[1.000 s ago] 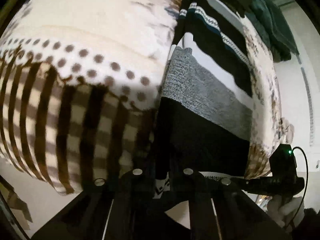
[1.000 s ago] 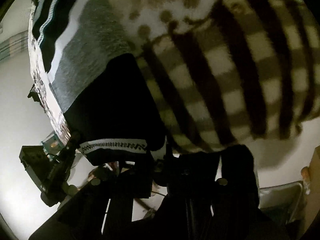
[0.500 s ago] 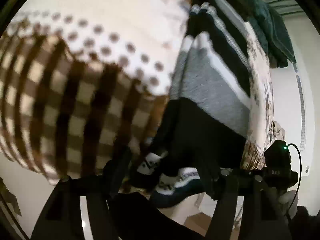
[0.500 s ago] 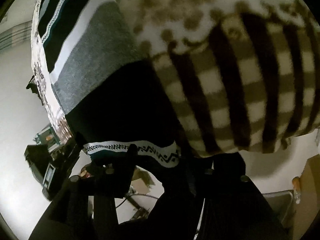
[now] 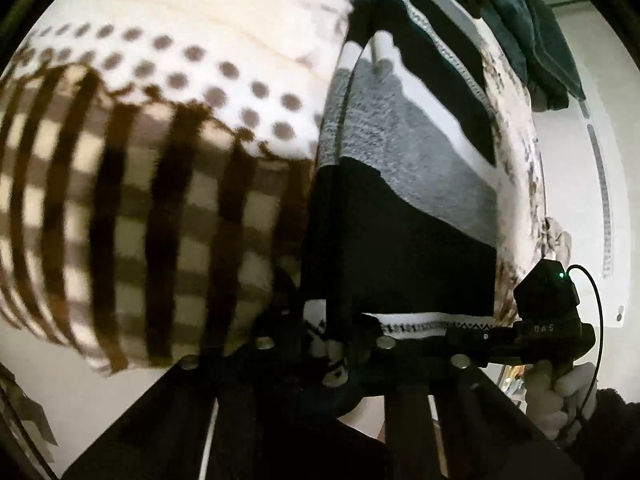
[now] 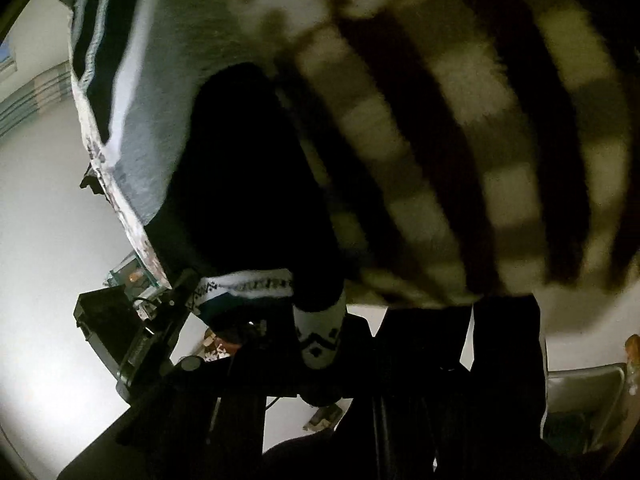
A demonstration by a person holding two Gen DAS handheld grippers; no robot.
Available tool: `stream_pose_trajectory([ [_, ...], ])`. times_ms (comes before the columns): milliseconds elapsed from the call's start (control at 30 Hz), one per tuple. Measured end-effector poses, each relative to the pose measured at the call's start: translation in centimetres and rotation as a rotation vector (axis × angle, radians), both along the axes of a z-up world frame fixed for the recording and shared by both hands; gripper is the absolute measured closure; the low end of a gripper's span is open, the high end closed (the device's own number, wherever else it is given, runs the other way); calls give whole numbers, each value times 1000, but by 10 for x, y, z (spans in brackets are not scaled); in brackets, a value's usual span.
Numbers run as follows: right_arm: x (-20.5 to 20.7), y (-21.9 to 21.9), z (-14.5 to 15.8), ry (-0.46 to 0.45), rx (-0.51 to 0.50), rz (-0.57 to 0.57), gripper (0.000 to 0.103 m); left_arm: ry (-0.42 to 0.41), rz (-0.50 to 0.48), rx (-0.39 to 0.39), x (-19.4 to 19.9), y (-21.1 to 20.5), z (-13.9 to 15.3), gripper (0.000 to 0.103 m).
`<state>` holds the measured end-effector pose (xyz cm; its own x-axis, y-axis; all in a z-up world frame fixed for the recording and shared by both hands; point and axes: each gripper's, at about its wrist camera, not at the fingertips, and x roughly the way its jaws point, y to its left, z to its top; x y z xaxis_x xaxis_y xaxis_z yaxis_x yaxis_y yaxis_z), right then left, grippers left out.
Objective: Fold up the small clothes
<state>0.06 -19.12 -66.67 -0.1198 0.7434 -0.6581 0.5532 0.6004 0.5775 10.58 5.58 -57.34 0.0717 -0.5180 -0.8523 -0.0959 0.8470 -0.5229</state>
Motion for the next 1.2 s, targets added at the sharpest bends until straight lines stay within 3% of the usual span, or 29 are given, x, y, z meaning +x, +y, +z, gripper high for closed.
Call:
stream_pose_trajectory([
  [333, 24, -18, 80, -155, 50, -28, 94, -37, 88, -130, 16, 12, 61, 93],
  [533, 83, -34, 124, -274, 62, -100, 94, -146, 203, -257, 80, 12, 104, 93],
  [700, 171, -49, 146, -376, 14, -140, 94, -264, 226, -273, 169, -6, 114, 93],
  [867, 278, -61, 146, -438, -42, -166, 94, -293, 264, -281, 252, -14, 98, 93],
  [1067, 394, -70, 127, -387, -77, -230, 94, -301, 278, -267, 338, -18, 81, 93],
  [1200, 444, -74, 111, -362, -77, -277, 92, -271, 268, -254, 381, -22, 67, 89],
])
